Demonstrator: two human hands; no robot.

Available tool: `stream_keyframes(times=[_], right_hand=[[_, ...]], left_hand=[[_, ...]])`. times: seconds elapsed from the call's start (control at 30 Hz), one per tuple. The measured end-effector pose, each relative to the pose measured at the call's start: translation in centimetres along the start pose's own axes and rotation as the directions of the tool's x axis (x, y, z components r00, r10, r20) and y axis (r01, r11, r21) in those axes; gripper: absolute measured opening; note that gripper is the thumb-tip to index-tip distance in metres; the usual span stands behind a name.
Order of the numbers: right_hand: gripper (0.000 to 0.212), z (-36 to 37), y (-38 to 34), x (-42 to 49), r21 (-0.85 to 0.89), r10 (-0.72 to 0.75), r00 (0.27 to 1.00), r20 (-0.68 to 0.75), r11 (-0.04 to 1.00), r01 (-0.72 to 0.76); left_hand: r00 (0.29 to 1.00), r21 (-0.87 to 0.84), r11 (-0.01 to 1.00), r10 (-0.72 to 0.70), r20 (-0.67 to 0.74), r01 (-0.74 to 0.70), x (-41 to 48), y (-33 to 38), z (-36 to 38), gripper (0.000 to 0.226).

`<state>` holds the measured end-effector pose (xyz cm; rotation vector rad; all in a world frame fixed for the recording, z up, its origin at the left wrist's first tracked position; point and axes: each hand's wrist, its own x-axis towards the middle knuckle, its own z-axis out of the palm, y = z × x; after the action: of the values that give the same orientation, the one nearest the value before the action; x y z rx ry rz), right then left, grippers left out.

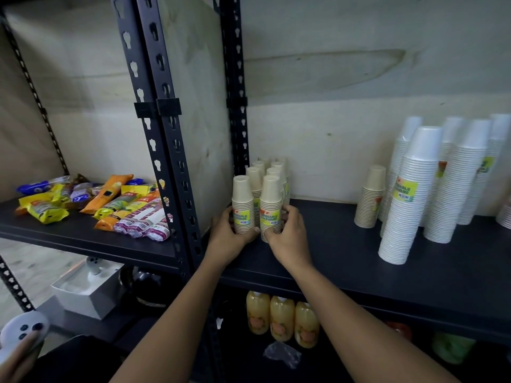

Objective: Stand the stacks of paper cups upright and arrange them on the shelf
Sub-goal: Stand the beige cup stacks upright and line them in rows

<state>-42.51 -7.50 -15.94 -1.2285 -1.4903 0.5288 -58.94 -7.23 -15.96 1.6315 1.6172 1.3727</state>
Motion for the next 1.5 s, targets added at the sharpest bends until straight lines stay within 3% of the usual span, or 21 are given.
stream_keyframes(times=[0.1, 0.5, 1.1, 1.3, 1.5], right_hand=[[0.06, -0.1, 0.1, 0.0, -0.002, -0.003, 1.0, 0.0, 1.0, 0.003], [0.058, 0.0, 0.4, 0.1, 0.029, -0.018, 1.0, 0.006, 0.999, 0.018], [0.061, 0.0, 1.0, 0.4, 0.09, 0.005, 1.0, 0.03, 0.996, -0.008], [0.076, -0.5, 0.0, 0.3, 0.102, 0.026, 0.999, 0.045, 0.994, -0.03], [0.057, -3.4, -1.3, -0.6, 0.158, 0.114, 0.99, 0.078, 0.979, -0.125]], left_hand=[[0.999, 0.035, 0.999, 0.035, 0.033, -0.036, -0.3, 0.2, -0.1, 0.075], [1.0, -0.129, 0.992, 0.005, 0.003, -0.005, 0.0, -0.4, 0.3, 0.071], [1.0, -0.093, 0.995, 0.024, -0.02, -0.026, 0.0, -0.5, 0.9, 0.081], [0.993, -0.03, 0.999, 0.04, -0.109, -0.044, -0.4, -0.4, 0.4, 0.101], [0.962, -0.015, 0.999, 0.041, -0.27, -0.047, -2.2, 1.3, 0.2, 0.078]])
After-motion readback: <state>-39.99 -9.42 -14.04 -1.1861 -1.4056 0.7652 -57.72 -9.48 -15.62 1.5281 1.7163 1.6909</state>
